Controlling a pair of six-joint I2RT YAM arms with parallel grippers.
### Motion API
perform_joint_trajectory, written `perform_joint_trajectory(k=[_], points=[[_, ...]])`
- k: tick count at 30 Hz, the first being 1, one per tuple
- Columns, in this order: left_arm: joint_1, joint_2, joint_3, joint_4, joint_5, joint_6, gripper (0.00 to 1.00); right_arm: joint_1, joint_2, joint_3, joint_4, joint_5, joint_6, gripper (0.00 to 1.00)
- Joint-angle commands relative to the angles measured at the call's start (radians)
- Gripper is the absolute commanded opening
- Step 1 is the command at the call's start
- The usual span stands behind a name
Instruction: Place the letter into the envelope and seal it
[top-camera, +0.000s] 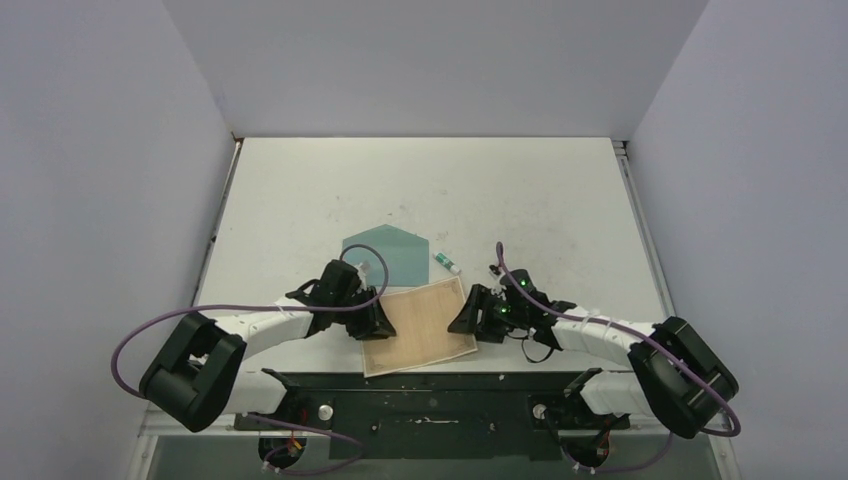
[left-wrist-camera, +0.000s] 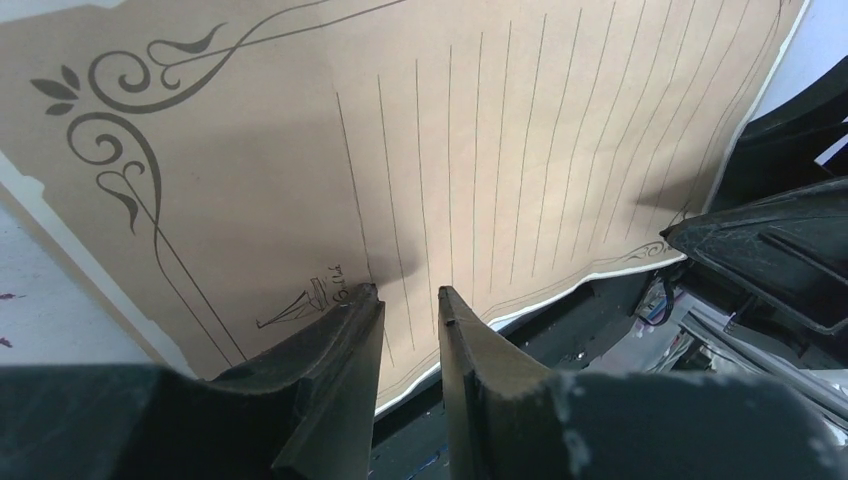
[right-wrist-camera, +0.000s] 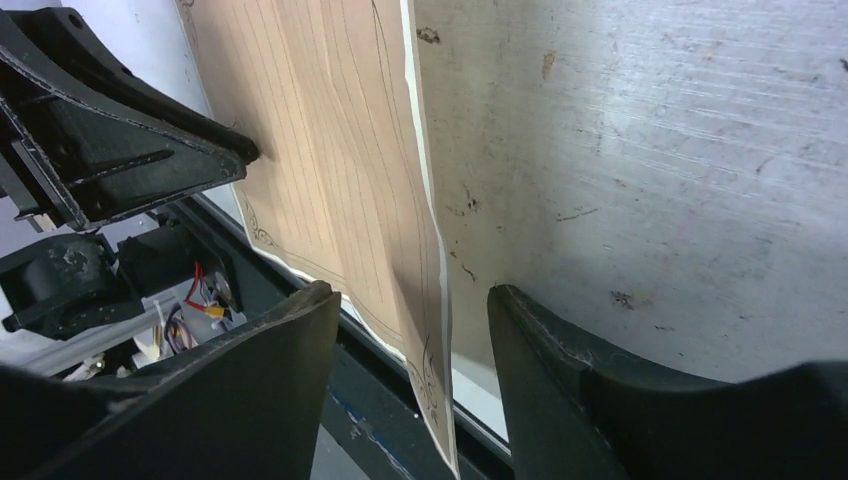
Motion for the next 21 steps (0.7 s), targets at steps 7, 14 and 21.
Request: perform_joint_trajectory(k=[7,14,21], points=[[0.0,-0.091,0.002,0.016,-0.028,-0.014,0.27,0.006,0.091,0.044,0.098,0.032,-0.035,0.11],[0.052,-0.297,0.133,-0.105,-0.063,0.138,0.82,0.0,-0.063,0.184,-0.075,0.035,-0.222,0.05],[0.253,-0.321,0.314,-0.115,0.223,0.275,0.96,-0.062,-0.108,0.406,-0.275,-0.13,-0.476,0.05]])
